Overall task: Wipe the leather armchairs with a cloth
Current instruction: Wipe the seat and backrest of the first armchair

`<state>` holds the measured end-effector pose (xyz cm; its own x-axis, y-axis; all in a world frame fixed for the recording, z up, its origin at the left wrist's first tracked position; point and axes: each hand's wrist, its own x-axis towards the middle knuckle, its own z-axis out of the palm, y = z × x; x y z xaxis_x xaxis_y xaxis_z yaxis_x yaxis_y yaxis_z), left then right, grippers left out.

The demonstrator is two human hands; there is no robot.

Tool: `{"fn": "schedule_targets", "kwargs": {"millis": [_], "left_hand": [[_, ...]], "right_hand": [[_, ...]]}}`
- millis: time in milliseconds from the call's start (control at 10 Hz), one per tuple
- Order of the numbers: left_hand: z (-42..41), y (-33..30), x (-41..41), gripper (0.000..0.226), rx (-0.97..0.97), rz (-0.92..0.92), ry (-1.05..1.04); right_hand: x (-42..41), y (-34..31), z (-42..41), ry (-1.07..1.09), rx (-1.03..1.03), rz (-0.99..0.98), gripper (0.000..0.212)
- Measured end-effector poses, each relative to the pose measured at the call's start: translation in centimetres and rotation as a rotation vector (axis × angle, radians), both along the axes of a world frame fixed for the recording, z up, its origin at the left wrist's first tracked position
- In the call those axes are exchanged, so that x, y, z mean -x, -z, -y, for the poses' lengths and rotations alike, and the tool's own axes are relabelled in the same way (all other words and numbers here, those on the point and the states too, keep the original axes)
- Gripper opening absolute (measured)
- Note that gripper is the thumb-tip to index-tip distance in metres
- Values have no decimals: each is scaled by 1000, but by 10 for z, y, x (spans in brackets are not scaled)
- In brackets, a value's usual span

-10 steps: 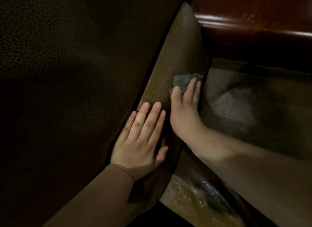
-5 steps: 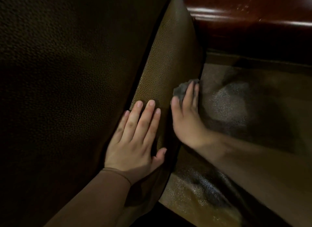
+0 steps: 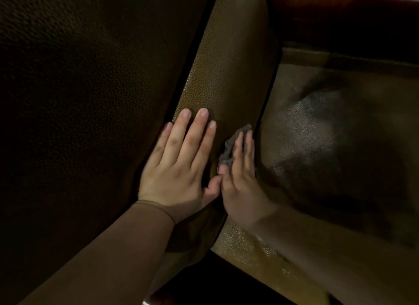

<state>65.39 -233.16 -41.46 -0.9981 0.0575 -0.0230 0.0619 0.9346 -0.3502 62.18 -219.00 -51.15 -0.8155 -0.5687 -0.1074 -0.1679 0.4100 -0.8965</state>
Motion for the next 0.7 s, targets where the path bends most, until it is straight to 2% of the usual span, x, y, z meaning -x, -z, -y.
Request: {"fn": "schedule_targets", "kwargs": {"millis": [100, 200, 300, 400, 500, 600, 700], "left_hand": [[-2, 1, 1, 89, 0, 3, 5], [0, 4, 0, 88, 15, 3, 7], [2, 5, -4, 86, 24, -7, 16], [2, 2, -2, 84, 22, -5, 21], [5, 0, 2, 84, 36, -7, 21], [2, 2, 5, 83, 22, -20, 20], [-1, 3, 0, 84, 50, 23, -9]], "right_hand": [[66, 17, 14, 184, -14, -64, 61], [114, 22, 35, 402, -10, 122, 71], [55, 14, 31, 307, -3, 56, 68], [-41, 7, 4, 44, 29, 66, 60], [-35, 12, 2, 53, -26, 142, 72], [27, 35, 19, 276, -34, 28, 73], [48, 41, 33, 341, -30, 129, 78]]}}
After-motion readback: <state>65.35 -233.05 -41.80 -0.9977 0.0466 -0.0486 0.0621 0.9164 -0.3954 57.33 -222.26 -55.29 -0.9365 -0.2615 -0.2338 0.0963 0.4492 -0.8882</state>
